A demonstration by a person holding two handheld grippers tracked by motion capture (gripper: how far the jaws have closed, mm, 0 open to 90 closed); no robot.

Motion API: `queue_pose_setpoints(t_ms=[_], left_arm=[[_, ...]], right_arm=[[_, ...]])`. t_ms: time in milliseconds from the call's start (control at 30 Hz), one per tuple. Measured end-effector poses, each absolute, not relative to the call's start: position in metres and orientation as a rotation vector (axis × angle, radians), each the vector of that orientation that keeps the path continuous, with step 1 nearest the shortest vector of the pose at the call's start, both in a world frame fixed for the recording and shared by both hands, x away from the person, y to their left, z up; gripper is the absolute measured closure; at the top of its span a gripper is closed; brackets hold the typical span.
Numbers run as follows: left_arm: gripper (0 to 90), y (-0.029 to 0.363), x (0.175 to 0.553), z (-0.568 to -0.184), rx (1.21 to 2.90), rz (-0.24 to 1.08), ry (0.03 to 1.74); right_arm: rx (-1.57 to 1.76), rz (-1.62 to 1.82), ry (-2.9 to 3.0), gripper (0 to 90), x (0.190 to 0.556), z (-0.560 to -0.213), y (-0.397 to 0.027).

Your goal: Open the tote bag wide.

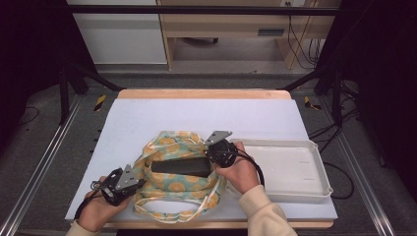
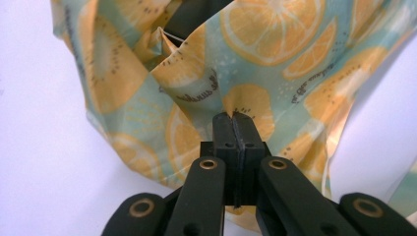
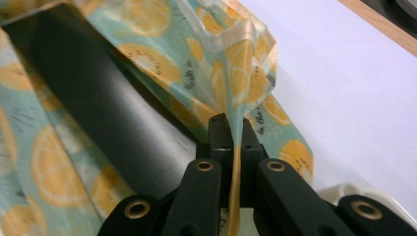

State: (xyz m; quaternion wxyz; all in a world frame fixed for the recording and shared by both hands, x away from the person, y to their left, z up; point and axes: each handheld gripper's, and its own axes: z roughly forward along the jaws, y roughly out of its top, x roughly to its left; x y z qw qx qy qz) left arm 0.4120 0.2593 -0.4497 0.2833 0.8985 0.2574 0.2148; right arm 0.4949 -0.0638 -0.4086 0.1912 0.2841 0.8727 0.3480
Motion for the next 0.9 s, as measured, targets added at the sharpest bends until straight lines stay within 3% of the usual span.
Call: queue_pose_setpoints(t_ms=[167,500,633,900], left_arm=[[90.0,0.263,0.415,-0.449,2.434,0.639,0.697],[90.0,0.277,0.429,-0.446,2.326,0.76,0.776],[90.0,0.278,0.428,-0.442,2.303,0.734,0.749],[90.0,0.266,0.423,-0.457,2.476,0.67,0.68]], right_arm=[[0.847,0.964,2.435,90.0,0.5,-0.409,-0.072],[0.85,0.951,2.45,90.0,0.495,-0.409,-0.07],[0.85,0.946,2.45,90.0,0.493,-0.41,-0.067],[0.885,0.899,2.453,90.0,0.502,-0.421,-0.066]])
